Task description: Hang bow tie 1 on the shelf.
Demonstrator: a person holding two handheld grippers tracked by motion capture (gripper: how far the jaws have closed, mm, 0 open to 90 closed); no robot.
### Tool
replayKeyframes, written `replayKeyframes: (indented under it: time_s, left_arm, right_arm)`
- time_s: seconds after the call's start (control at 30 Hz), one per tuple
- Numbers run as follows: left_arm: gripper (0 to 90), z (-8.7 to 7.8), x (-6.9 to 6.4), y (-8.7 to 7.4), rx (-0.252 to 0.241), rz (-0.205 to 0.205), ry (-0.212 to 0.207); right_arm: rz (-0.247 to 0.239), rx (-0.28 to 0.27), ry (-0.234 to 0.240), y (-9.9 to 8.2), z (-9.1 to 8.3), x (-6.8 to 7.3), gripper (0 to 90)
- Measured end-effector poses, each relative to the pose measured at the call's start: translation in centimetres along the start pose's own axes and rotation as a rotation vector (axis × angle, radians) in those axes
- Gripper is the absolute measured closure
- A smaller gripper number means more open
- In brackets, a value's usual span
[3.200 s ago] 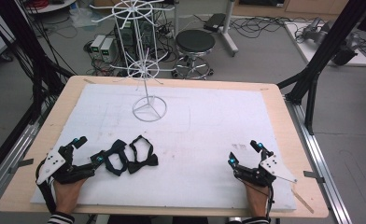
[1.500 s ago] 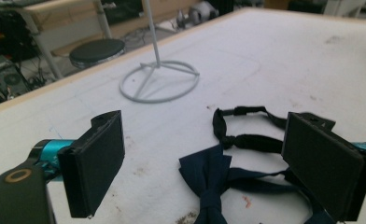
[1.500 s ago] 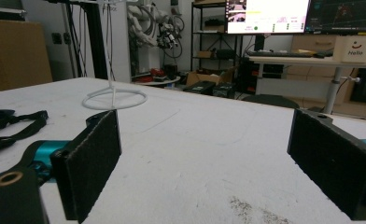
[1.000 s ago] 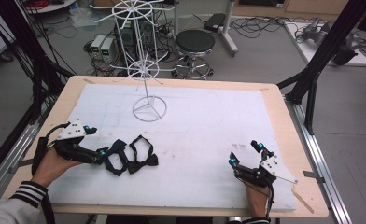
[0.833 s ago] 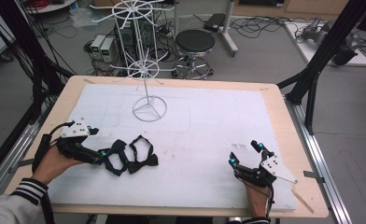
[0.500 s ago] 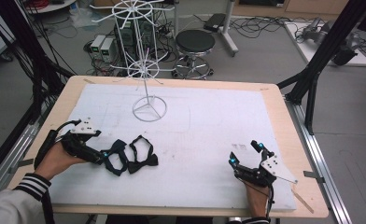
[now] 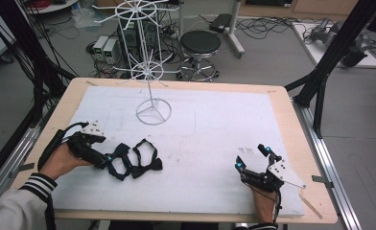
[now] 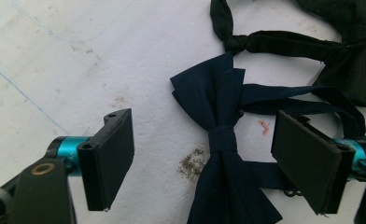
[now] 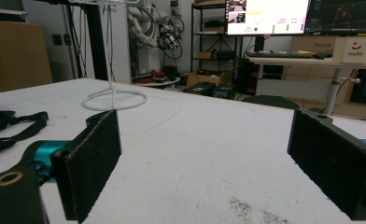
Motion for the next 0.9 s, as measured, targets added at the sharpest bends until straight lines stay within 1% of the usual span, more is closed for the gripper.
replayKeyframes:
  time_s: [0.07,0.17,0.3,0.37,0.43,0.5,0.53,0.57,0.67,0.73,0.8,0.83,0.9]
  left_arm:
    - [23.7,0.1,0.0,0.0,0.009,-0.008,-0.003]
    - [25.3,0.3,0.1,0.0,0.022,-0.008,-0.003]
    - [27.9,1.0,0.0,-0.2,0.071,-0.002,-0.006]
    - [29.1,1.1,0.0,-0.2,0.078,-0.004,-0.009]
    - [31.6,1.4,-0.1,-0.2,0.098,0.004,-0.011]
    - [32.9,1.5,-0.1,-0.3,0.106,0.007,-0.010]
    - [34.0,1.6,-0.1,-0.3,0.122,0.009,-0.009]
    - [35.6,1.7,-0.2,-0.3,0.124,0.001,-0.013]
    - [40.3,1.8,-0.2,-0.4,0.136,-0.002,-0.012]
    - [43.7,1.8,-0.2,-0.4,0.150,0.004,-0.015]
    - [45.4,1.9,-0.2,-0.4,0.153,-0.001,-0.012]
    - [47.6,1.9,-0.2,-0.4,0.162,0.007,-0.012]
    - [49.5,1.9,-0.3,-0.4,0.166,0.008,-0.013]
  right_arm:
    - [0.000,0.000,-0.001,0.0,0.0,0.0,9.1]
    - [0.000,-0.001,0.000,0.0,0.0,0.0,9.1]
    - [-0.001,0.000,0.000,0.0,0.0,0.0,9.1]
    - [0.000,-0.001,-0.001,0.0,0.0,0.0,9.1]
    - [0.001,-0.001,0.000,0.0,0.0,0.0,9.1]
    - [0.000,-0.001,0.000,0.0,0.0,0.0,9.1]
    - [0.000,-0.001,-0.001,0.0,0.0,0.0,9.1]
    - [-0.001,0.000,0.000,0.0,0.0,0.0,9.1]
    - [-0.001,0.000,0.000,0.0,0.0,0.0,9.1]
    - [-0.001,-0.002,-0.001,0.0,0.0,0.0,9.1]
    - [-0.001,0.000,0.000,0.0,0.0,0.0,9.1]
    - [-0.001,-0.001,-0.001,0.0,0.0,0.0,9.1]
    - [0.002,0.003,0.000,0.0,0.0,0.0,9.1]
Point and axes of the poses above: each handheld gripper's, and its own axes: z roughly forward along the jaws, y roughly out of its top, x roughly to its left, the point moved 4 cm from there along z, roughly forward along the jaws, and after that the axes turned 8 degrees about -z, right-handed, at the moved point
